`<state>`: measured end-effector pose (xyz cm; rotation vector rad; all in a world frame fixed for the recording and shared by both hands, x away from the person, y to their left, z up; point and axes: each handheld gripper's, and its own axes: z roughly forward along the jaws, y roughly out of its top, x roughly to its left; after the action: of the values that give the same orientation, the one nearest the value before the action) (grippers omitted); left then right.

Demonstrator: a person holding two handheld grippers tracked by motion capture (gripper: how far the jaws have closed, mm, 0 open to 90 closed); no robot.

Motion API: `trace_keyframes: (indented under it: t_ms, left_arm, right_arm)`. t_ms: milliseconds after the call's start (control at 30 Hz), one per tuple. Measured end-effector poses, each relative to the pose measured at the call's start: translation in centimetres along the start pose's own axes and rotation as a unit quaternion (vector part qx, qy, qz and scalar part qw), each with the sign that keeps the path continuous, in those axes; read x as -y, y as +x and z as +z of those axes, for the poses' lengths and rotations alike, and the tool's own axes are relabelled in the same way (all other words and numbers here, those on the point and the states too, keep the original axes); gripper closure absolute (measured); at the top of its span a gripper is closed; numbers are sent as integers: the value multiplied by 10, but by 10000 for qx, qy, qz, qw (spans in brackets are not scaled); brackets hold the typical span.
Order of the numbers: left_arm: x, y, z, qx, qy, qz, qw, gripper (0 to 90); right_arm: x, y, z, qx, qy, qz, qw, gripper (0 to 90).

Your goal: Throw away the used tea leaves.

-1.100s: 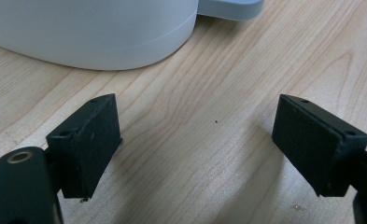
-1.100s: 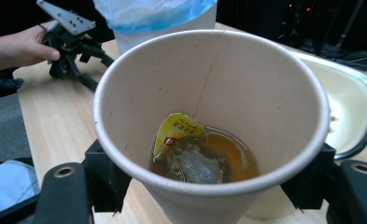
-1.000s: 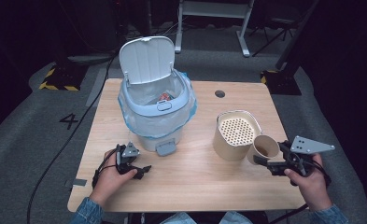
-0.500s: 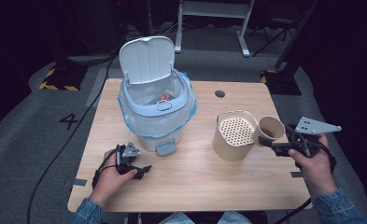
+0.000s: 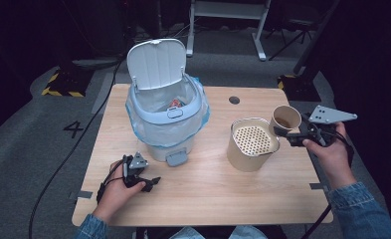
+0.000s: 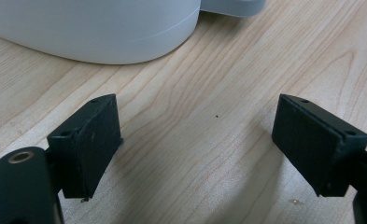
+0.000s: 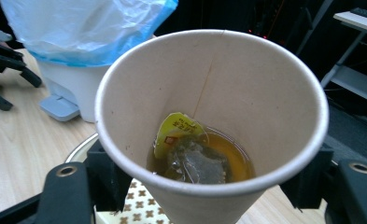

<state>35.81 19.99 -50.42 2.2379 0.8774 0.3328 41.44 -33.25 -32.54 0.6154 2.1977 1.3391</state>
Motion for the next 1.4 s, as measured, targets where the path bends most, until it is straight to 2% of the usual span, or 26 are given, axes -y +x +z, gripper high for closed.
trace_keyframes:
  t_ms: [133, 267, 300, 433, 467, 500, 533, 567, 700, 733, 767, 800, 833, 867, 933, 967, 1000, 1033, 1067, 1100, 1133, 1167, 1200, 1333, 1367, 1400]
  left_arm:
    - [0, 0, 0, 25, -5, -41, 10000, 159]
    - [0, 0, 0, 27, -5, -43, 10000, 158]
    - [0, 0, 0, 27, -5, -43, 10000, 158]
    - [0, 0, 0, 32, -4, -45, 10000, 157]
    - [0, 0, 0, 32, -4, -44, 10000, 157]
    - [0, 0, 0, 33, -5, -44, 10000, 157]
    - [0, 0, 0, 35, -8, -40, 10000, 157]
    - [0, 0, 0, 35, -8, -40, 10000, 157]
    - [0, 0, 0, 34, -4, -42, 10000, 157]
    - [0, 0, 0, 35, -4, -41, 10000, 157]
    - [0, 0, 0, 35, -4, -41, 10000, 157]
    - [0, 0, 0, 35, -4, -43, 10000, 157]
    - [0, 0, 0, 35, -3, -40, 10000, 157]
    - [0, 0, 0, 33, -3, -41, 10000, 157]
    - [0, 0, 0, 34, -4, -43, 10000, 157]
    - [0, 0, 0, 35, -5, -42, 10000, 157]
    - [0, 0, 0, 35, -5, -42, 10000, 157]
    - [0, 0, 0, 34, -5, -42, 10000, 157]
    - [0, 0, 0, 34, -4, -42, 10000, 157]
    - [0, 0, 0, 35, -3, -41, 10000, 157]
    - [0, 0, 0, 35, -5, -42, 10000, 157]
    - [0, 0, 0, 35, -5, -42, 10000, 157]
    - [0, 0, 0, 35, -5, -41, 10000, 157]
    - [0, 0, 0, 33, -4, -42, 10000, 157]
    - [0, 0, 0, 33, -4, -42, 10000, 157]
    - [0, 0, 0, 33, -4, -41, 10000, 157]
  right_arm:
    - [-1, -4, 3, 68, 51, -61, 9999, 310]
    - [-3, -5, 8, 342, 192, -700, 9968, 314]
    - [-3, -5, 8, 342, 192, -700, 9968, 314]
    - [-3, -5, 12, 432, 286, -1051, 9931, 316]
    - [-3, -2, 15, 596, 430, -1405, 9874, 315]
    - [-3, -2, 15, 596, 430, -1405, 9874, 315]
    - [-3, 1, 17, 670, 600, -1585, 9832, 315]
    - [-3, 1, 17, 670, 600, -1585, 9832, 315]
    - [-3, 4, 23, 744, 771, -1851, 9769, 315]
    - [-3, 5, 26, 775, 835, -1979, 9736, 315]
    - [-3, 5, 26, 775, 835, -1979, 9736, 315]
    - [-3, 6, 27, 799, 890, -2105, 9703, 315]
    - [-3, 6, 27, 799, 890, -2105, 9703, 315]
    - [-4, 7, 29, 836, 931, -2202, 9674, 315]
    - [-4, 8, 29, 849, 949, -2265, 9657, 316]
    - [-4, 10, 30, 941, 1053, -2502, 9578, 315]
    - [-4, 10, 30, 941, 1053, -2502, 9578, 315]
    - [-4, 10, 31, 966, 1091, -2594, 9547, 316]
    - [-4, 12, 33, 1037, 1189, -2848, 9455, 316]
    - [-4, 12, 33, 1037, 1189, -2848, 9455, 316]
    - [-3, 14, 34, 1100, 1254, -3062, 9372, 316]
    - [-3, 14, 34, 1100, 1254, -3062, 9372, 316]
    - [-3, 14, 34, 1113, 1286, -3125, 9346, 316]
    - [-2, 17, 38, 1219, 1355, -3569, 9162, 316]
    - [-2, 19, 39, 1297, 1402, -3797, 9052, 317]
    - [-2, 19, 39, 1297, 1402, -3797, 9052, 317]
